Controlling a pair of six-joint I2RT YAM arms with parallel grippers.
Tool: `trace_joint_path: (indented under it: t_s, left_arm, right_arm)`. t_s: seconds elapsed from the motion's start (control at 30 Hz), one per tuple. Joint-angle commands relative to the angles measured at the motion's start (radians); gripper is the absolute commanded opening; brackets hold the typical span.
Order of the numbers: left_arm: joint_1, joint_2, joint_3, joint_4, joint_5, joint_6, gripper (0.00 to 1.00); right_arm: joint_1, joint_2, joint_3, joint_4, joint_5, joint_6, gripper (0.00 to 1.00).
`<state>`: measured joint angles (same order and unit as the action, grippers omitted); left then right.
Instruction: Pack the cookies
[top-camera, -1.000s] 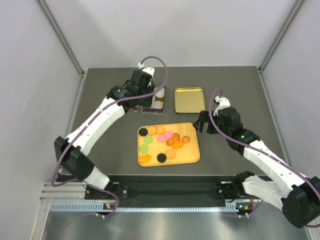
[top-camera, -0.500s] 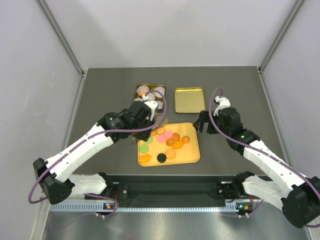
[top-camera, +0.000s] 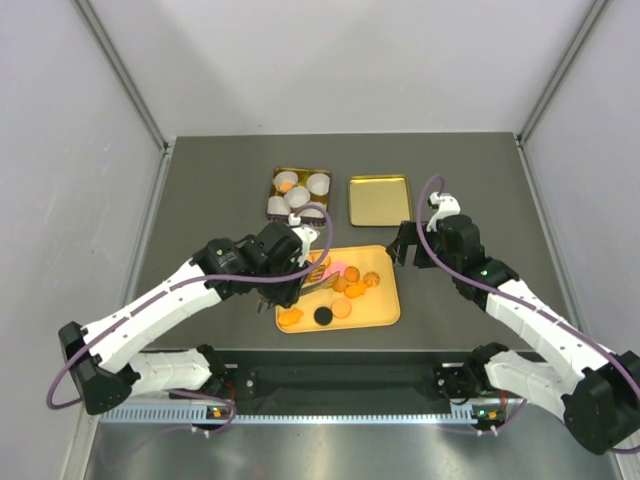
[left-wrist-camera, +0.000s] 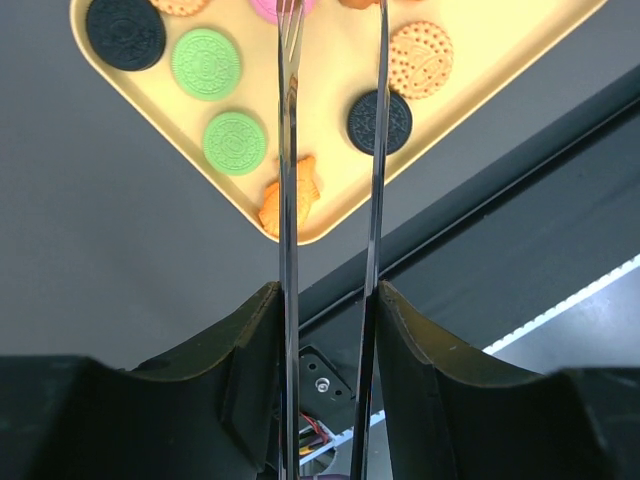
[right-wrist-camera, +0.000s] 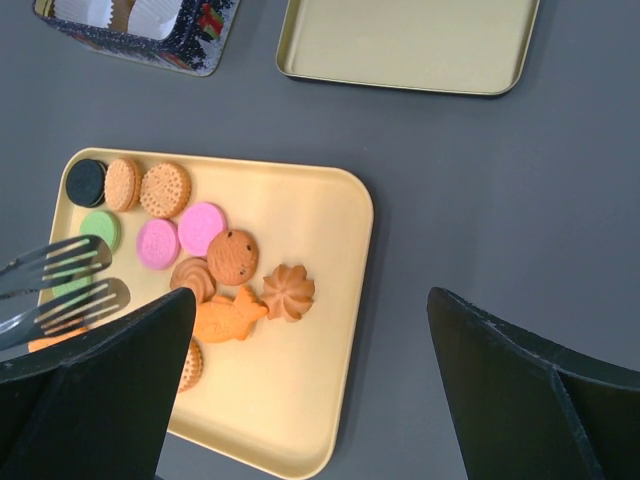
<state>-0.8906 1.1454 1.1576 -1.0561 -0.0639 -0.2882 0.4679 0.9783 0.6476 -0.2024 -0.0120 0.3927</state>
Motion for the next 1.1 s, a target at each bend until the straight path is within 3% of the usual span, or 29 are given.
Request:
trace_joint_path:
  t_s: [0.0,0.4,1.07]
  left_arm:
    - [-0.025,-0.006,-0.003,0.002,0.035,0.004,0.46]
    - [-0.113,0.119,0.053,0.048,0.015,0.012,0.47]
    - [-0.131,0.215,0.086,0.111,0.013,0.041,0.47]
  right_arm:
    - [-0.009,0.003,0.009,0.035,0.009,-0.014,1.0]
    - [-0.009,-0.003,0.011,0.029,0.03,-0.015,1.0]
    - [-0.009,-0.013,0.009,0.023,0.035,-0.015,1.0]
